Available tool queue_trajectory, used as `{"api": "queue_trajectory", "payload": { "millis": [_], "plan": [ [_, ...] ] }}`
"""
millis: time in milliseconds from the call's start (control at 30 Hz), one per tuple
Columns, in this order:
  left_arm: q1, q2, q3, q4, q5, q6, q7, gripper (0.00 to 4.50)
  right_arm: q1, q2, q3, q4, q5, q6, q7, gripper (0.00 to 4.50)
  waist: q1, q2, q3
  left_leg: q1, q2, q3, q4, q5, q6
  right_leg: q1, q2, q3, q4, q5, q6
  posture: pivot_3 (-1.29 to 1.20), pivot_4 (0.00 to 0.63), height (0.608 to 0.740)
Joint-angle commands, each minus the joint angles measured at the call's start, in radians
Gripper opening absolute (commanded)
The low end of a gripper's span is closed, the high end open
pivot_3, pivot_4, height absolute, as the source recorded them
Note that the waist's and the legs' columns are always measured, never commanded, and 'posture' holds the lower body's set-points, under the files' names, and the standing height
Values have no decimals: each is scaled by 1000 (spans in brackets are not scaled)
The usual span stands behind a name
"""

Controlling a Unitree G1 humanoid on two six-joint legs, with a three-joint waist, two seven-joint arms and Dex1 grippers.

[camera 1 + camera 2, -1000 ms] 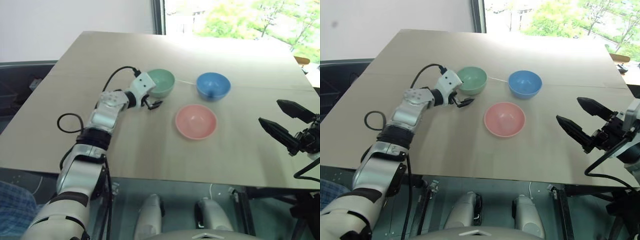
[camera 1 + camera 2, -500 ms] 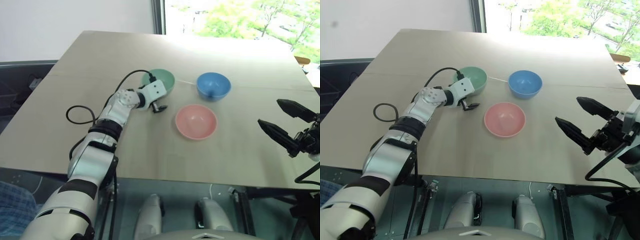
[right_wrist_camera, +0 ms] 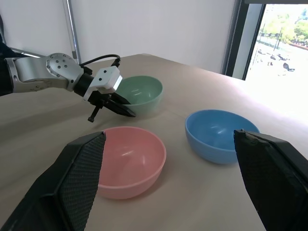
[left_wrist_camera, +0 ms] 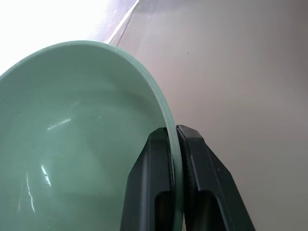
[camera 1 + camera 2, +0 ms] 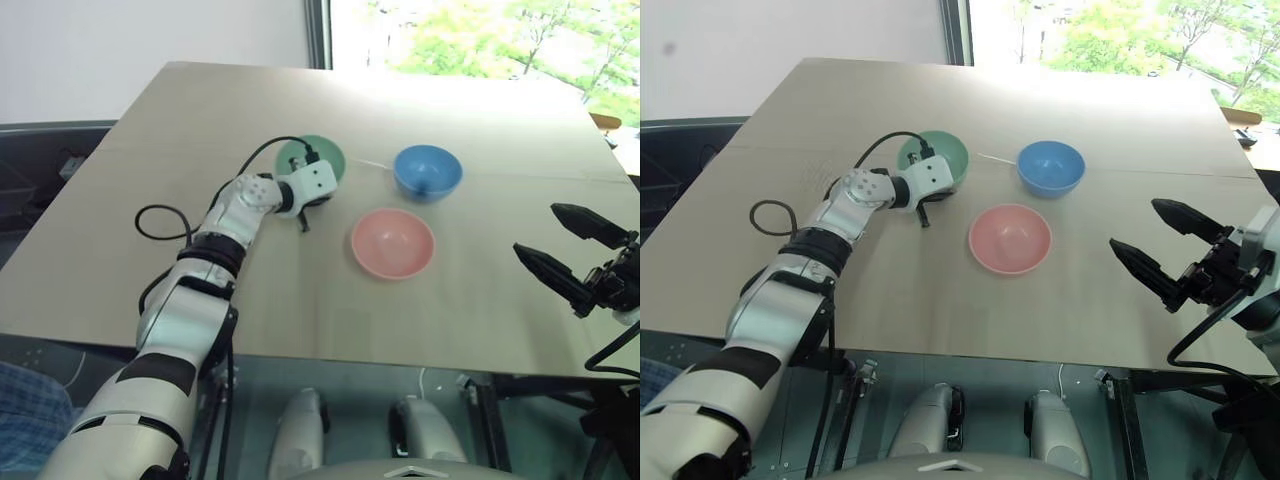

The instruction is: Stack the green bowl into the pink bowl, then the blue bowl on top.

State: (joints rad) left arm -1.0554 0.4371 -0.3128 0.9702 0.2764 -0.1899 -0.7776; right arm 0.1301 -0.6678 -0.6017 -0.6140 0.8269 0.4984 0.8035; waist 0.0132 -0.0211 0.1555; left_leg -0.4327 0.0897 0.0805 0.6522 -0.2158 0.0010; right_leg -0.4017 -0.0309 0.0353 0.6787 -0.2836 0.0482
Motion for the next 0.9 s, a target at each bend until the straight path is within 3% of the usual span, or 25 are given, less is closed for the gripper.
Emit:
{"api": "queue_trajectory", "payload": {
  "millis": [33, 233, 600, 900],
  "plan": [
    [-42, 12, -10, 3, 33, -79, 27, 18, 6, -17, -9, -11, 2, -29, 5, 4500, 0, 0, 0, 0, 0, 0, 0, 0, 0, 0, 0, 0, 0, 0, 0, 0, 150, 740],
    [-58, -3, 8, -86, -19, -127, -69, 18, 16, -18, -5, -13, 5, -35, 6, 4500, 1, 0, 0, 0, 0, 0, 0, 0, 0, 0, 0, 0, 0, 0, 0, 0, 150, 740],
    [-16, 61, -26, -529, -119, 27, -447, 18, 34, -15, 6, -3, 4, -50, 22, 4500, -1, 0, 0, 0, 0, 0, 0, 0, 0, 0, 0, 0, 0, 0, 0, 0, 150, 740],
    [115, 100, -56, -847, -235, 113, -623, 18, 23, -14, 23, 12, 11, -55, 22, 4500, -1, 0, 0, 0, 0, 0, 1, 0, 0, 0, 0, 1, 1, 0, 0, 0, 150, 740]
  ]
}}
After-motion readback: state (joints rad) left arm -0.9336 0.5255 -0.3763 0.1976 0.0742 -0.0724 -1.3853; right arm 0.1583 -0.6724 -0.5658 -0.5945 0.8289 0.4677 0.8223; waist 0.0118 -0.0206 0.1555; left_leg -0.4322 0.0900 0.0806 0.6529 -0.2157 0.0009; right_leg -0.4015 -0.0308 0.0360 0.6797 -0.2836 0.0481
